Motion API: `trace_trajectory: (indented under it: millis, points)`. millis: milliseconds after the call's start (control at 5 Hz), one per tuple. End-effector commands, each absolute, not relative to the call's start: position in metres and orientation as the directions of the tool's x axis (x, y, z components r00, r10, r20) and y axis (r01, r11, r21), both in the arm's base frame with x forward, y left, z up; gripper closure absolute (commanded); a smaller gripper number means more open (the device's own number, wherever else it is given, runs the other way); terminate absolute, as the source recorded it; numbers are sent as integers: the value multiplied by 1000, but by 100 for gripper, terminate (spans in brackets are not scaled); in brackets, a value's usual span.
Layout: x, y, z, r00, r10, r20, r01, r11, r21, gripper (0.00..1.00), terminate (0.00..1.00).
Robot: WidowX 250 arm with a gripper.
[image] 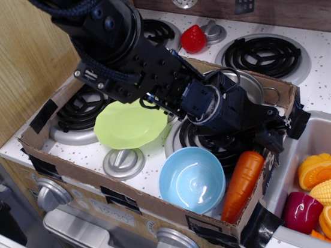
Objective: Put carrot on plate
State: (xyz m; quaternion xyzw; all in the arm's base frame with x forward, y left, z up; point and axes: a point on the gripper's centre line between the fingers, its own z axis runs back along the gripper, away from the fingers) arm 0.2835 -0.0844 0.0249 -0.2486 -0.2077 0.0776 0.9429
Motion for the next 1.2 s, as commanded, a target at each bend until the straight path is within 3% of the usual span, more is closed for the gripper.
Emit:
trace_trajectory:
  millis: [0,400,600,800,1000]
  points:
    - [286,-93,86,878,330,346,-117,850,-514,100,0]
    - [288,-87,136,869,431,243,-231,787,-572,100,0]
    - [294,-63,146,896,365,251,-201,840,-505,100,0]
    - [305,-25,151,923,156,350,-53,957,-285,100,0]
    - [318,5,153,944,38,329,15,988,-156,100,0]
